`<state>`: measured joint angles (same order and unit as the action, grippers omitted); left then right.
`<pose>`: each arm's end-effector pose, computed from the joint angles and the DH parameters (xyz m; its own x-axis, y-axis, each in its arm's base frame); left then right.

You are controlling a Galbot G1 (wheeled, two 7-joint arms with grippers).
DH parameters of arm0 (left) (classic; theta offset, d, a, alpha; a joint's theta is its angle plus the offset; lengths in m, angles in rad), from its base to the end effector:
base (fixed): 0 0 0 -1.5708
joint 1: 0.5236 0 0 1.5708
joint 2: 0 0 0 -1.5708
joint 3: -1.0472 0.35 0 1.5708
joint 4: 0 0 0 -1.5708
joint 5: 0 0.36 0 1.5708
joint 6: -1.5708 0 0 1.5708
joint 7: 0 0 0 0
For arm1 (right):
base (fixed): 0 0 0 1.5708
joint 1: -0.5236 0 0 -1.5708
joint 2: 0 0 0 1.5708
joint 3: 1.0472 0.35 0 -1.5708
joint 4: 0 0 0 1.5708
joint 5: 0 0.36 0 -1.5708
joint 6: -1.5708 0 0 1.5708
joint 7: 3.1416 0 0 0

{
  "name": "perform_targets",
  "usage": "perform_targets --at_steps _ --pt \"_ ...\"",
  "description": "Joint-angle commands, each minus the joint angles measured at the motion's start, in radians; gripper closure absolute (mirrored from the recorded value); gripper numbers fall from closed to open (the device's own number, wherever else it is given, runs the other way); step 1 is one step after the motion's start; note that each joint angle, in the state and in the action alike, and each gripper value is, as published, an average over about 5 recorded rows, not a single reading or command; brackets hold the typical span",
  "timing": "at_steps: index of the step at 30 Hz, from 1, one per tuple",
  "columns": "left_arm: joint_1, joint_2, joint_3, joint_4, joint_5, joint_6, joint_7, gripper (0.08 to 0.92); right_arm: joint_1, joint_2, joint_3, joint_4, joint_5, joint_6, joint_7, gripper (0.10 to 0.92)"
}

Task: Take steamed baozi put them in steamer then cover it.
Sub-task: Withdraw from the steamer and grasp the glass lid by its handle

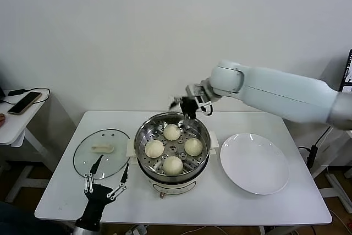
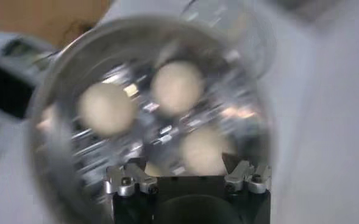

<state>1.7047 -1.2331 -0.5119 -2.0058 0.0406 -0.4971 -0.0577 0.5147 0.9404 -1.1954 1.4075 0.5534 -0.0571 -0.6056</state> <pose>0.1433 0.0621 -0.3486 -0.9403 0.2366 -0.2447 0.1653 0.9459 0.2792 0.5366 0.0430 -0.0572 -0.3480 -0.6922 0.6323 -0.7892 -0.1478 -0.5961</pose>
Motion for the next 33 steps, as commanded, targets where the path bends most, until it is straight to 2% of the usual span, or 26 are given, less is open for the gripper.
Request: perform_targets --at_steps 1,4,7,18,25,30,33 --pt "-0.068 0.000 -0.015 -0.009 0.128 0.052 -0.042 0.177 -0.419 -0.189 0.451 0.069 -0.031 0.321 1.013 0.203" --pt "-0.093 0.001 -0.017 -0.011 0.178 0.083 -0.068 0.177 -0.615 -0.185 0.662 0.070 -0.080 0.376 1.126 0.203" --pt "-0.118 0.001 -0.022 -0.002 0.239 0.124 -0.096 0.177 -0.809 -0.161 0.873 0.075 -0.121 0.399 1.169 0.203" --pt "-0.193 0.026 -0.098 0.143 0.675 0.237 -0.172 0.177 -1.376 0.059 1.465 0.050 -0.265 0.456 1.110 0.203" --pt "-0.209 0.074 -0.157 0.307 1.055 0.305 -0.196 0.177 -1.583 0.177 1.644 0.041 -0.311 0.512 1.046 0.203" --pt "-0.231 0.090 -0.164 0.407 1.191 0.339 -0.208 0.177 -1.690 0.221 1.697 0.048 -0.321 0.549 1.010 0.203" --pt "-0.275 0.088 -0.144 0.477 1.258 0.328 -0.251 0.177 -1.729 0.243 1.716 0.051 -0.332 0.561 0.997 0.203"
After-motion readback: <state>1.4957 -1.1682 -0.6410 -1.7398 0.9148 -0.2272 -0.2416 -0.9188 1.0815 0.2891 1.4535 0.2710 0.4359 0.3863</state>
